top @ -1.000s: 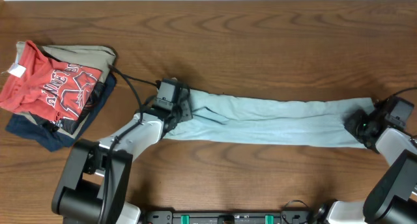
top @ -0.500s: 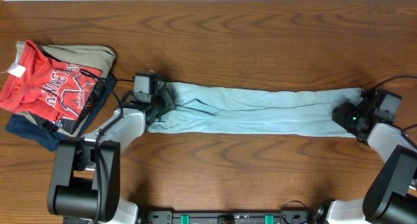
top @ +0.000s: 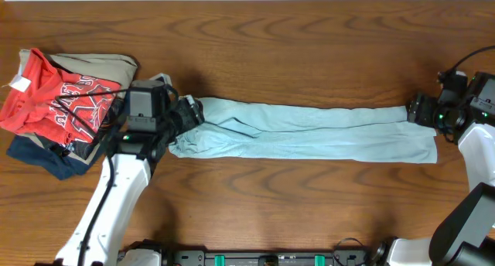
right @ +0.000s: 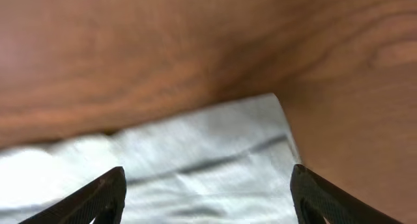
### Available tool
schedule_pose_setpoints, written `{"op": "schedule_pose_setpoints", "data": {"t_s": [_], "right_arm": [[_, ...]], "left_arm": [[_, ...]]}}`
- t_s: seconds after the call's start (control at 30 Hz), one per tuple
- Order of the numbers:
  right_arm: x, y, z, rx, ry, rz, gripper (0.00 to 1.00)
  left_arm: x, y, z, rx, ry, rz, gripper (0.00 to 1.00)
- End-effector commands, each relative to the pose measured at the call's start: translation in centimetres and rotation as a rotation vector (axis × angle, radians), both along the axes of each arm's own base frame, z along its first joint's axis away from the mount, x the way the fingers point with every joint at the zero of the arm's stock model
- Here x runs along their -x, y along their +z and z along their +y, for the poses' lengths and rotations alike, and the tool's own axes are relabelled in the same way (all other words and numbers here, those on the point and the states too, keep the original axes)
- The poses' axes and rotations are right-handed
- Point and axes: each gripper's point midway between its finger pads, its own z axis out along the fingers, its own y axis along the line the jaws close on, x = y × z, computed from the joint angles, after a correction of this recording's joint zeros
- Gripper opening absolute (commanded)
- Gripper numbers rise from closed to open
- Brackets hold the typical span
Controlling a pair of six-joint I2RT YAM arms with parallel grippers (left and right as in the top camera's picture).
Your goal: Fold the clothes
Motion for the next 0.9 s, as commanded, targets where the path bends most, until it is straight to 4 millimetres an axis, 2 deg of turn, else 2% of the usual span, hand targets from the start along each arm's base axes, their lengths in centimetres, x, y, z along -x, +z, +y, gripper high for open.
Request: {"op": "schedule_pose_setpoints", "data": {"t_s": [0.0,0.13,0.23,0.53,0.7,0.77,0.87], "right_arm": [[1.4,-1.8,-1.8,0.093,0.038,0.072,0.79],[2.5,-3.4,-3.4,0.092,-0.012,0.121,0.76],[3.1,-4.6,-4.0,0.076,-0.03,0.152,0.75],[3.9,-8.8,-2.7,-0.018,-0.005,0.244,0.73],[4.3,-9.8,-2.5,-0.033,-0.003,0.273,0.69],[4.3,-9.8,-2.5,-0.034,-0.003,0.273,0.62],[4.2,-9.8,-2.5,-0.033,-0.003,0.269,0.33]], "left_arm": [[1.3,-0.9,0.5,-0.03,-0.003,0.064,0.76],[3.0,-2.2,0.8,-0.043,-0.004,0.154,0.77],[3.6,-2.5,0.8,-0.046,-0.005,0.179,0.77],[3.6,-2.5,0.8,-0.046,-0.005,0.18,0.77],[3.6,-2.5,0.8,-0.046,-0.005,0.18,0.77],[3.6,-2.6,0.8,-0.046,-0.005,0.183,0.77],[3.7,-2.6,0.8,-0.046,-0.005,0.184,0.77]]}}
